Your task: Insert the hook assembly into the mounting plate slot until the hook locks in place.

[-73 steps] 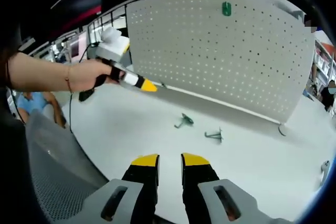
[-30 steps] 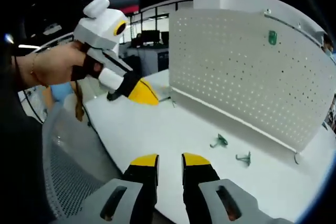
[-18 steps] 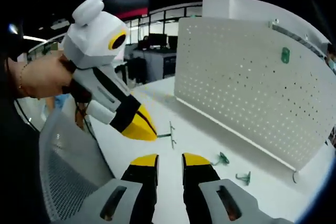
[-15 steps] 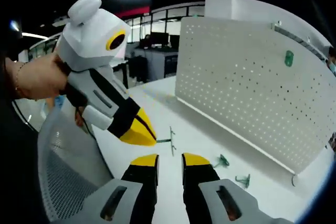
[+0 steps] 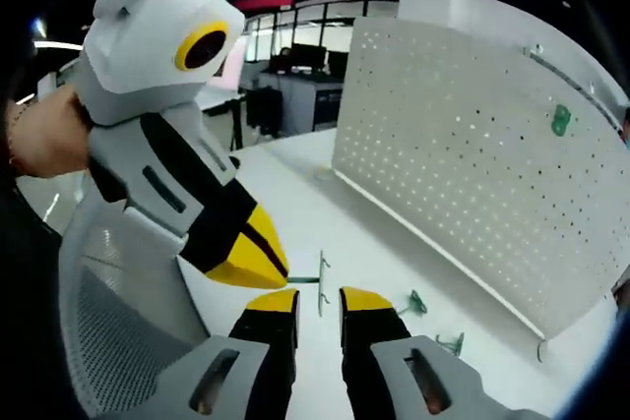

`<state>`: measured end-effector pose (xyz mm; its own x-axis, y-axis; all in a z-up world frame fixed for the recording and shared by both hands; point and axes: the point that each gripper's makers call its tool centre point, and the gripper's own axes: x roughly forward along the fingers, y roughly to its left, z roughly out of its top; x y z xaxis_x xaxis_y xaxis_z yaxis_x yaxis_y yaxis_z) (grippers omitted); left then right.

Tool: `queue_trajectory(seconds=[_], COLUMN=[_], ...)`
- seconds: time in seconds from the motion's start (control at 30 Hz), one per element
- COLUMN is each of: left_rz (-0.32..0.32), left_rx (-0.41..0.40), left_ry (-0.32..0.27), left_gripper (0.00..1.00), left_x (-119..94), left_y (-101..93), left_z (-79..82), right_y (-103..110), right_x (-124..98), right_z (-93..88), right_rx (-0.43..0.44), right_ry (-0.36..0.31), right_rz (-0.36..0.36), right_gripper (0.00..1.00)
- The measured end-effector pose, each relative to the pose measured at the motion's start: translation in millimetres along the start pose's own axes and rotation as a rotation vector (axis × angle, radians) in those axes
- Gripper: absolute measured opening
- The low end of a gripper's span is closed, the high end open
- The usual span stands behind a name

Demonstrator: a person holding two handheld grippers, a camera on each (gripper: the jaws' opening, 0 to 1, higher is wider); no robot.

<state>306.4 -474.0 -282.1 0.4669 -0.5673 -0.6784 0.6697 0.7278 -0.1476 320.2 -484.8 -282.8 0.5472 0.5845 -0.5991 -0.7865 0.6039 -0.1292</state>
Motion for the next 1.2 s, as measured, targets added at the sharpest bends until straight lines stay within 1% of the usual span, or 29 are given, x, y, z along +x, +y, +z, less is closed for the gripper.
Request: queue_trajectory(seconds=[0.17,0.33,0.57,0.6,0.67,0.73,0.8,0.97,1.07,1.13,1.17,1.2], left_rz=[-0.003,-0.005,-0.012,-0.012,-0.013,-0.019,-0.024,-0.034,-0.026,-0.021,-0.02,-0.025], left_rx=[0.007,0.008,0.013,0.021,0.038,0.056,0.052,0.053,0.052,0.047,0.03,0.037], left_ry=[0.002,0.006,0.003,0.004,0.005,-0.007,-0.013,-0.029,-0.04,-0.047,-0.053,-0.053], left_gripper=[0.02,0.02,0.02,0.02,0.02,0.03,0.03,0.04,0.08,0.14,0.16,0.18], left_x=[-0.7,-1.0,-1.9,-2.0,-1.7,-1.0,-0.2,-1.6,-2.4,-3.6,-4.0,-4.1], left_y=[-1.5,-2.8,-4.5,-4.4,-4.8,-5.4,-5.1,-3.2,-0.8,1.3,2.8,3.0], left_z=[1.0,1.1,3.3,3.2,2.9,3.8,4.6,8.8,10.6,11.6,11.9,11.5], right_y=[-0.1,-1.6,-3.4,-3.0,-2.1,-4.7,-5.1,-7.1,-8.7,-10.0,-10.7,-11.5], right_x=[0.1,0.4,0.0,0.1,0.6,1.0,0.4,-0.4,-0.9,-1.4,-1.6,-1.7], right_z=[-1.2,-3.0,-1.8,-3.2,-6.0,-5.6,-5.3,-2.6,-2.6,-3.5,-4.0,-5.0], right_rx=[-0.016,-0.017,-0.009,0.044,0.095,0.087,0.071,0.075,0.071,0.074,0.073,0.073], right_ry=[0.012,0.021,0.013,0.021,0.04,0.041,0.041,0.026,0.025,0.026,0.027,0.031], right_rz=[0.0,-0.005,-0.001,0.007,0.025,0.019,0.012,0.007,0.004,0.002,0.001,0.0], right_gripper=[0.05,0.03,0.01,0.01,0.0,0.0,0.0,0.0,0.0,0.0,0.0,0.0])
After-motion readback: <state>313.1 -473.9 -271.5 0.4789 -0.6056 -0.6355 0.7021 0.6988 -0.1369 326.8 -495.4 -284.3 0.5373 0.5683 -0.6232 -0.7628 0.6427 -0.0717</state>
